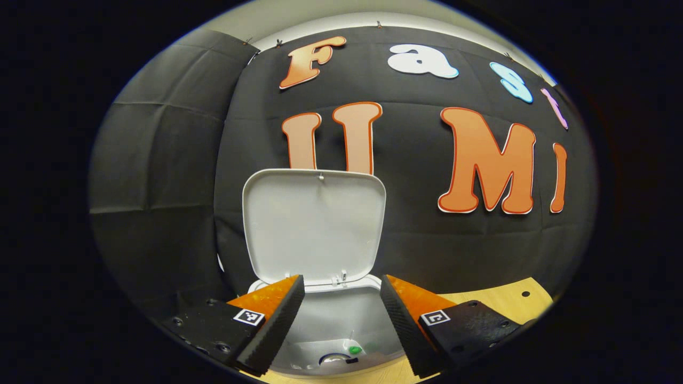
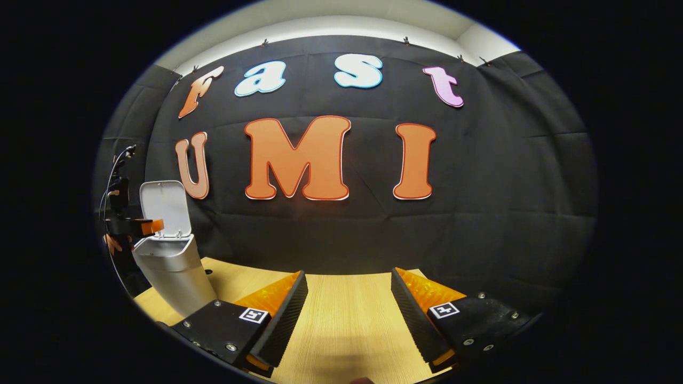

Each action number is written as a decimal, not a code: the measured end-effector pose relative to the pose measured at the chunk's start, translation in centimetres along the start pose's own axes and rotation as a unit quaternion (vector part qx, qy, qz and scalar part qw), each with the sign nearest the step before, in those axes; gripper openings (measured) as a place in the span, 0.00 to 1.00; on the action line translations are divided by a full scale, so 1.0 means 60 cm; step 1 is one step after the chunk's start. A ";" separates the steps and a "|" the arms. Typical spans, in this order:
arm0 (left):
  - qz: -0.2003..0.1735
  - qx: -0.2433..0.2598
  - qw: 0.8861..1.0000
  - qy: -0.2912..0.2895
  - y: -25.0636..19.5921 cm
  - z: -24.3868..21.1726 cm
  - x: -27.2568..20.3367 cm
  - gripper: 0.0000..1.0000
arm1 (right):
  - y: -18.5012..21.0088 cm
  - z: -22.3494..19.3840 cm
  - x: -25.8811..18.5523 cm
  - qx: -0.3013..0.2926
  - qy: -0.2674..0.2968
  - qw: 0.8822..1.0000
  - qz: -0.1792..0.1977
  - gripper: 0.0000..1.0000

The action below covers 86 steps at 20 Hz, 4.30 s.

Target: Press the lid of the desktop garbage bin to open it, pick up the crumpled paper on the desktop and throw it into the bin, then pick up the pop can on the desktop and drop it into the bin, and finally close the garbage bin lid.

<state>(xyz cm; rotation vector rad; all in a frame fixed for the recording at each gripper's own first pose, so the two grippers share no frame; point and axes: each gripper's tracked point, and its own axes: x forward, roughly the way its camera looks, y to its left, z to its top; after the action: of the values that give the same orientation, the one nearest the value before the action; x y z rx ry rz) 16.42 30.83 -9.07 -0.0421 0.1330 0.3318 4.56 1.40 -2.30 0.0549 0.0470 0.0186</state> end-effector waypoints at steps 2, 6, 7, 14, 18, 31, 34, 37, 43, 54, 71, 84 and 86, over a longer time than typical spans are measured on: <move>0.005 -0.001 1.000 -0.030 0.005 0.046 0.001 0.90 | 0.002 0.001 0.001 0.000 0.000 1.000 0.002 0.94; 0.012 -0.015 0.998 -0.064 0.017 0.131 0.017 0.89 | 0.009 0.004 0.001 0.000 -0.001 1.000 0.008 0.94; 0.015 -0.013 0.997 -0.071 0.020 0.153 0.022 0.90 | 0.009 0.004 0.000 0.000 -0.002 1.000 0.008 0.94; 0.028 -0.012 0.997 -0.076 0.043 0.257 0.107 0.90 | 0.006 0.007 -0.004 0.006 -0.004 1.000 0.005 0.94; 0.043 -0.019 0.999 -0.027 0.062 0.221 0.177 0.90 | 0.000 0.005 -0.008 0.006 -0.005 1.000 0.003 0.94; 0.023 -0.001 0.987 0.156 0.017 0.057 0.095 0.93 | -0.003 -0.001 -0.008 0.013 -0.002 1.000 0.015 0.93; 0.015 -0.001 0.982 0.189 0.005 -0.001 0.046 0.94 | -0.002 -0.006 -0.006 0.006 -0.001 1.000 0.021 0.93; 0.005 -0.015 0.979 0.204 -0.006 -0.025 0.007 0.94 | 0.000 -0.008 -0.006 0.005 0.004 1.000 0.027 0.93; 0.008 0.005 0.962 0.273 -0.033 -0.137 -0.067 0.94 | 0.014 -0.020 -0.006 -0.001 0.011 0.999 0.044 0.93; 0.003 0.025 0.975 0.220 -0.039 -0.135 -0.053 0.94 | 0.028 -0.019 -0.011 0.004 0.007 0.998 0.066 0.93; -0.081 0.007 0.997 0.008 -0.245 0.034 -0.209 0.93 | 0.014 0.028 -0.024 0.009 -0.029 0.998 0.062 0.94; -0.170 -0.004 0.985 -0.037 -0.406 0.027 -0.304 0.94 | -0.011 0.054 -0.034 0.017 -0.045 0.999 0.015 0.93; -0.173 -0.008 0.984 -0.035 -0.416 0.020 -0.310 0.94 | -0.014 0.056 -0.037 0.014 -0.047 0.999 0.012 0.94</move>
<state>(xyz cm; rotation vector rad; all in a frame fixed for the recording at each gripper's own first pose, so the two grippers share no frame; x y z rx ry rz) 7.35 1.32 -4.83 -0.0678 0.0512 -0.0127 2.54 0.34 1.12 0.0847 -0.0468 0.0386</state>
